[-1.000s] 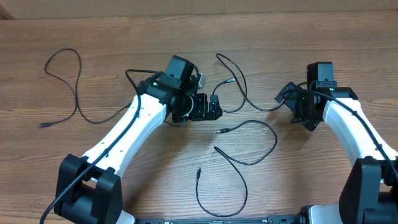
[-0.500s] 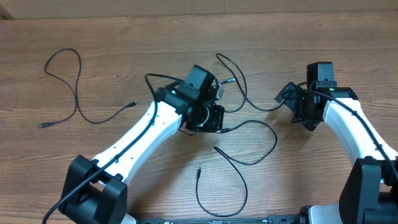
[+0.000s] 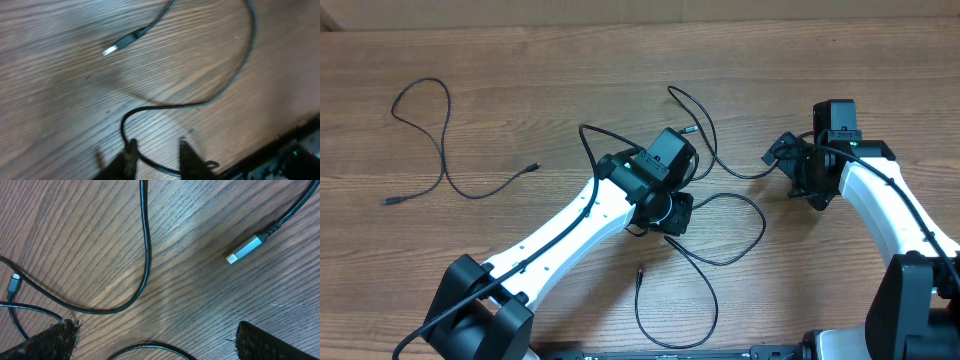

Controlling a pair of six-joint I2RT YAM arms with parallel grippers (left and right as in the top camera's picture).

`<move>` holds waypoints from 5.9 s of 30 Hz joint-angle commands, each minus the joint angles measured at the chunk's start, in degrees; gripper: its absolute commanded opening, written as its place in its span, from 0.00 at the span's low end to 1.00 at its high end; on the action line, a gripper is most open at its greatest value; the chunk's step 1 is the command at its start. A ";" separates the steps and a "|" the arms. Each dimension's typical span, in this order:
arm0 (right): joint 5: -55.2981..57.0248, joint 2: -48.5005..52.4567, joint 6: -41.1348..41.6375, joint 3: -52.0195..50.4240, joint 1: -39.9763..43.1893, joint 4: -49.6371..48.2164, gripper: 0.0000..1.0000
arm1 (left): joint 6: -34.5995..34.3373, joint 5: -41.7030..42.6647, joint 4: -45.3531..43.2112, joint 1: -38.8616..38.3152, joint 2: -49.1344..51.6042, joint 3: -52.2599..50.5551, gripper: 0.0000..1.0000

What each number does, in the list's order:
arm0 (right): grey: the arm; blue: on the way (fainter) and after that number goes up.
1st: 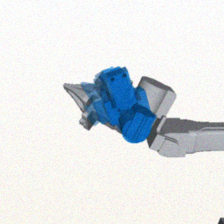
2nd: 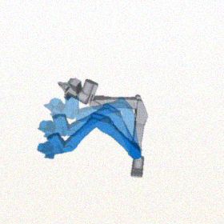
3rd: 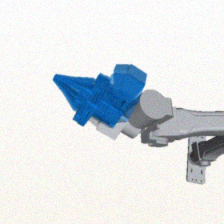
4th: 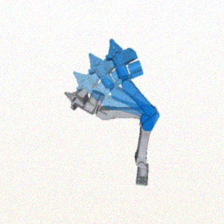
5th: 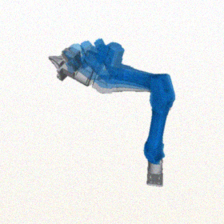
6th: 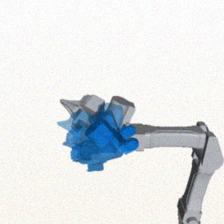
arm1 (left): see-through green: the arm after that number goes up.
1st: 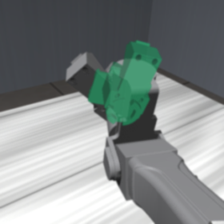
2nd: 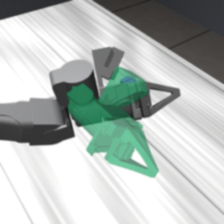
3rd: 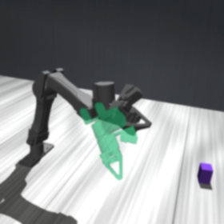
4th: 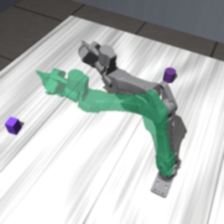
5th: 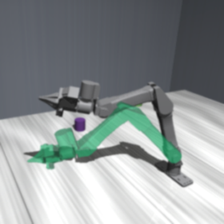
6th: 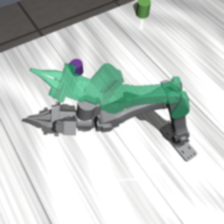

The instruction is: Untangle cables

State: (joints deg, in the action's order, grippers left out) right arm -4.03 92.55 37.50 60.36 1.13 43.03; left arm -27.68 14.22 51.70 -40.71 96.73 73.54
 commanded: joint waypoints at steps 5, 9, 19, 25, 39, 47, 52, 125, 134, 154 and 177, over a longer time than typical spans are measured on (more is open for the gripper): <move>0.79 0.37 0.17 -0.28 0.07 -0.31 1.00 | -18.38 -7.17 1.20 -0.24 0.48 -2.05 0.44; 0.79 0.37 0.17 -0.28 0.07 -0.31 1.00 | -24.55 -7.15 -0.28 -0.55 0.48 -5.14 0.49; 0.79 0.37 0.17 -0.28 0.07 -0.33 1.00 | -29.16 -0.68 -11.13 -2.10 0.48 -12.39 0.61; 0.79 0.37 0.17 -0.28 0.07 -0.33 1.00 | -29.14 2.36 -12.98 -2.10 0.48 -12.46 0.49; 0.79 0.37 0.17 -0.28 0.07 -0.33 1.00 | -17.59 -8.44 -12.72 -1.53 0.42 -12.35 0.04; 0.79 0.37 0.17 -0.28 0.07 -0.31 1.00 | 1.57 -15.04 -4.42 8.35 -6.10 -0.02 0.04; 0.79 0.37 0.17 -0.28 0.07 -0.33 1.00 | 1.51 -26.77 -7.50 14.80 -11.41 10.64 0.04; 0.79 0.37 0.17 -0.28 0.07 -0.33 1.00 | -4.04 3.21 8.35 56.06 20.55 36.76 0.99; 0.79 0.37 0.17 -0.28 0.07 -0.33 1.00 | -4.04 3.21 8.28 56.02 20.55 36.76 1.00; 0.79 0.37 0.17 -0.28 0.07 -0.33 1.00 | -4.04 3.21 8.28 56.02 20.55 36.76 0.99; 0.79 0.37 0.17 -0.28 0.07 -0.33 1.00 | -7.26 3.34 7.23 56.02 20.55 36.76 1.00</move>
State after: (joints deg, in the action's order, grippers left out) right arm -4.03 92.55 37.50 60.36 1.13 43.00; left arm -33.39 16.97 59.11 15.38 118.43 109.89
